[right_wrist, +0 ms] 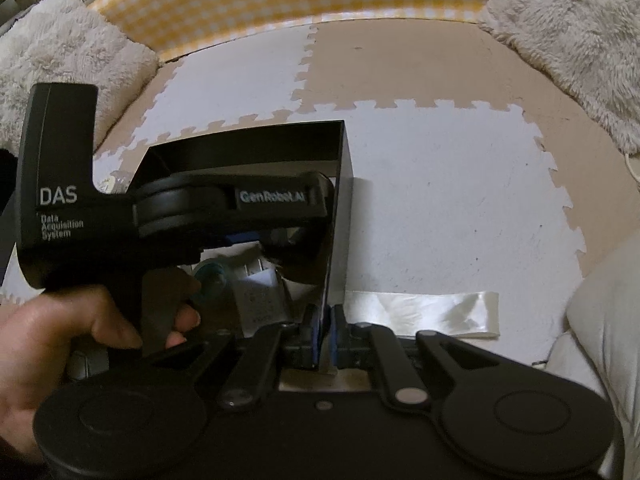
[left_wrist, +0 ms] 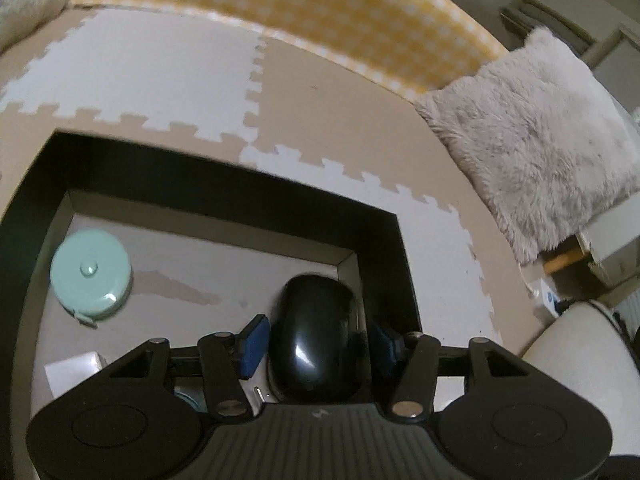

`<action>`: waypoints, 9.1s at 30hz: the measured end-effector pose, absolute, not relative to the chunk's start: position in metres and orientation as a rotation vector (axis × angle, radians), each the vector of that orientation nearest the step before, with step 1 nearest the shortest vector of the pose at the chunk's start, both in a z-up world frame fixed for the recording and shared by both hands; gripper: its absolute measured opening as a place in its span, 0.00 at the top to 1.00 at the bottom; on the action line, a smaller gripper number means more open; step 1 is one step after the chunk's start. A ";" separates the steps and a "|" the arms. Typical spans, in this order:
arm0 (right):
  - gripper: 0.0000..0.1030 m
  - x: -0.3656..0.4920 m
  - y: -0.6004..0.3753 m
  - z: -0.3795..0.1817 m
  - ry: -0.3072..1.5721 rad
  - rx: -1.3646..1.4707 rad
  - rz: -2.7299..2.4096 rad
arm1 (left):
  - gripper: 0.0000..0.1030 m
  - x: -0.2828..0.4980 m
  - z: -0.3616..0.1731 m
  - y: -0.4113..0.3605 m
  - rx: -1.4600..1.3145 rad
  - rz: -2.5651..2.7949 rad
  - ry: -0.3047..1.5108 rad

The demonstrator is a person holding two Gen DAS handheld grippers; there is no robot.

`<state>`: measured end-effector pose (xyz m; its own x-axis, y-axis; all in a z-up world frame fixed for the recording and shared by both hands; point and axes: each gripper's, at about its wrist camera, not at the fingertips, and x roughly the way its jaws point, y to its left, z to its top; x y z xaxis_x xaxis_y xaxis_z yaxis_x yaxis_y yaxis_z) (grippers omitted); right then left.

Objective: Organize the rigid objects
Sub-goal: 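Carry the black mouse into the black box and release it, then move the left tool to the white watch-strap tool and grasp it, then carry the watch-strap tool into the black box and release it, then move the left tool back and grasp the round tape-measure case, then carry the round case into the black box and release it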

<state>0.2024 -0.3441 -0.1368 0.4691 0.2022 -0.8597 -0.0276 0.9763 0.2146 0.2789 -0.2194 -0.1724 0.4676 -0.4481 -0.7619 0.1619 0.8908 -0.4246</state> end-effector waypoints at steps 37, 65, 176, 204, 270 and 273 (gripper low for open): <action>0.94 0.202 -0.332 -0.136 1.068 0.078 0.116 | 0.00 0.215 -0.089 -0.132 0.001 -0.406 0.871; 0.94 0.201 -0.327 -0.136 1.068 0.040 0.118 | 0.00 0.266 -0.114 0.077 0.120 -0.074 0.777; 0.93 0.205 -0.325 -0.139 1.091 0.029 0.128 | 0.07 0.265 -0.137 -0.189 0.102 -0.527 0.891; 0.93 0.204 -0.323 -0.139 1.092 0.006 0.132 | 0.00 0.211 -0.100 -0.141 0.134 -0.570 0.843; 0.92 0.204 -0.323 -0.139 1.101 0.013 0.138 | 0.46 0.246 -0.106 -0.123 0.166 -0.670 0.717; 0.92 0.205 -0.323 -0.139 1.102 0.013 0.137 | 0.46 0.243 -0.119 -0.136 0.203 -0.689 0.731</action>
